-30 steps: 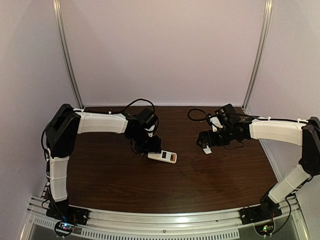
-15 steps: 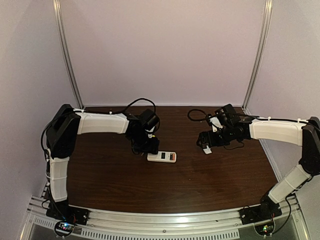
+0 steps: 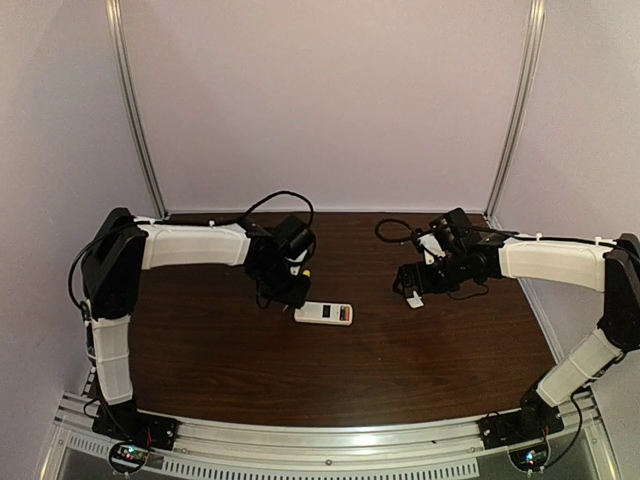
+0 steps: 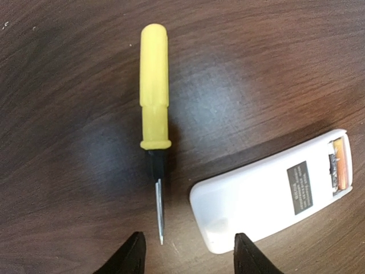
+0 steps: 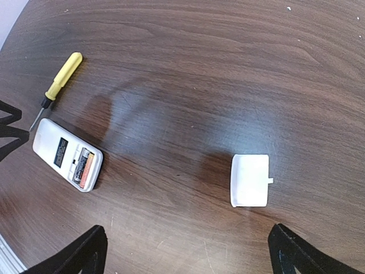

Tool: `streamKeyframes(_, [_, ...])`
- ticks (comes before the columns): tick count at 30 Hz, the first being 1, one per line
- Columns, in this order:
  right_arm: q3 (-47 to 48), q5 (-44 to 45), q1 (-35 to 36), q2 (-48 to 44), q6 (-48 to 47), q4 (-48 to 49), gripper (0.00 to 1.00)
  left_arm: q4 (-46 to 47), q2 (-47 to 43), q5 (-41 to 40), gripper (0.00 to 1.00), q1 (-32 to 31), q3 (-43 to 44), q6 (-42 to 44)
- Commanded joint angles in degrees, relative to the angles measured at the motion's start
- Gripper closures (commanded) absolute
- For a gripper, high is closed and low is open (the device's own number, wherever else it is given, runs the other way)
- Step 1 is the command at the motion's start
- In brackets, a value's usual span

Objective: Unload the batteries from the remote control

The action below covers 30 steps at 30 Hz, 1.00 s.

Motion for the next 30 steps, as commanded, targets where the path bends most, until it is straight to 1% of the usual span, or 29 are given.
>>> streamKeyframes(1, [1.63,-1.17,-0.38,0.83,0.75,-0.30,0.00,-0.86,-1.05,-2.23,0.47,-0.19,-1.69,2.24])
streamKeyframes(6, [2.06,-1.59,-0.37,1.19,0.80,-0.49,0.00,0.73,0.10,-2.07,0.53,0.18,-1.86,1.65])
streamKeyframes(11, [1.99,-2.44,-0.37,1.59,1.04,-0.67,0.00,1.89,0.88,-1.80,0.55,0.98,-1.73,1.02])
streamKeyframes(30, [2.83,-3.61,-0.37,3.11,1.14,-0.78,0.00,3.44,3.43,-0.69,0.69,2.44,-2.96,0.98])
